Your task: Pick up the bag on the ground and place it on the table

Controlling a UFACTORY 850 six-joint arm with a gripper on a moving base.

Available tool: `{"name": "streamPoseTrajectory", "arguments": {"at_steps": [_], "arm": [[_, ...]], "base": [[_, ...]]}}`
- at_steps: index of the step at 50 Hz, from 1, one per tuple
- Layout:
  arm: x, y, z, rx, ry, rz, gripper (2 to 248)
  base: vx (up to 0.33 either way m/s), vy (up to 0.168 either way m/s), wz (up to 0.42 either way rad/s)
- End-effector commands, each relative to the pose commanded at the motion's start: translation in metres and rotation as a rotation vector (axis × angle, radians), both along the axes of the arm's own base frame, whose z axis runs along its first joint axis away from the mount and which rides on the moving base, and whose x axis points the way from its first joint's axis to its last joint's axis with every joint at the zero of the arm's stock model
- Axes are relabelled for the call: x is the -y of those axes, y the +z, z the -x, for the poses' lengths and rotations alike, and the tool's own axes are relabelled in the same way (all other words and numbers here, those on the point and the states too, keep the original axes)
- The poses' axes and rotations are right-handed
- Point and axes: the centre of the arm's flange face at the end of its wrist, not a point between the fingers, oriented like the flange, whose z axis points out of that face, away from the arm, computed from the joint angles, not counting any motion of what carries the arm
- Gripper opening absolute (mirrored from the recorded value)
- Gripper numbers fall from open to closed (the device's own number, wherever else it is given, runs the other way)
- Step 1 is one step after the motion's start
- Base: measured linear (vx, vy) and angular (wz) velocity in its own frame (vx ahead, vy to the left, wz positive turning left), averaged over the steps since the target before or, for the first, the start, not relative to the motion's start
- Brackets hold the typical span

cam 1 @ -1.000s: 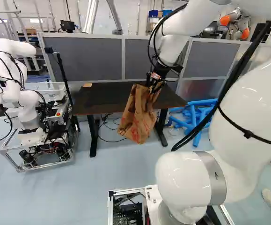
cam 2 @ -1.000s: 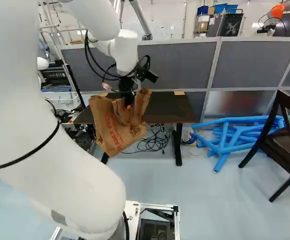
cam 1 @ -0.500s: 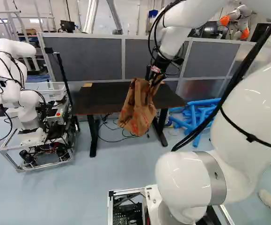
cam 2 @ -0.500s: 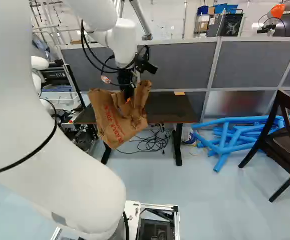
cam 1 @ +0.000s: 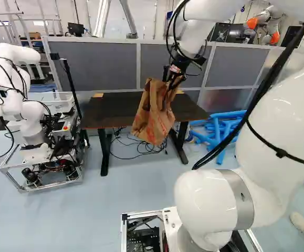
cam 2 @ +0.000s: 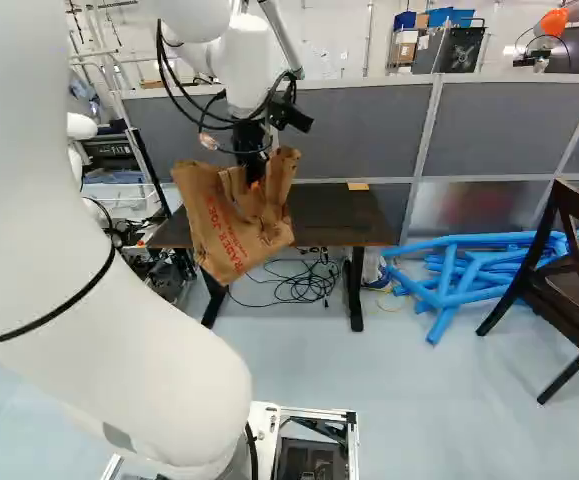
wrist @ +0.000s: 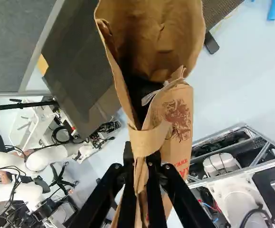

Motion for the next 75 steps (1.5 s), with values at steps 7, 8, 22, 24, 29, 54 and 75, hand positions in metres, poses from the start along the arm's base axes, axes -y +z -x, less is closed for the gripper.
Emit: {"name": "streamPoseTrajectory", "arguments": {"at_steps": [7, 8, 22, 24, 29, 54, 75], "arm": [[-0.001, 0.009, -0.002, -0.007, 0.011, -0.005, 21], [-0.001, 0.010, -0.003, -0.008, 0.013, -0.006, 21], [-0.003, 0.027, -0.006, -0.018, 0.031, -0.014, 21], [-0.003, 0.028, -0.006, -0.018, 0.032, -0.014, 21], [-0.003, 0.028, -0.006, -0.018, 0.033, -0.014, 21], [-0.003, 0.028, -0.006, -0.018, 0.033, -0.014, 21], [-0.003, 0.028, -0.006, -0.018, 0.033, -0.014, 21]], "base": [[0.000, 0.000, 0.000], [0.000, 0.000, 0.000], [0.000, 0.000, 0.000], [0.000, 0.000, 0.000], [0.000, 0.000, 0.000], [0.049, 0.000, -0.004], [0.131, 0.000, -0.013]]}}
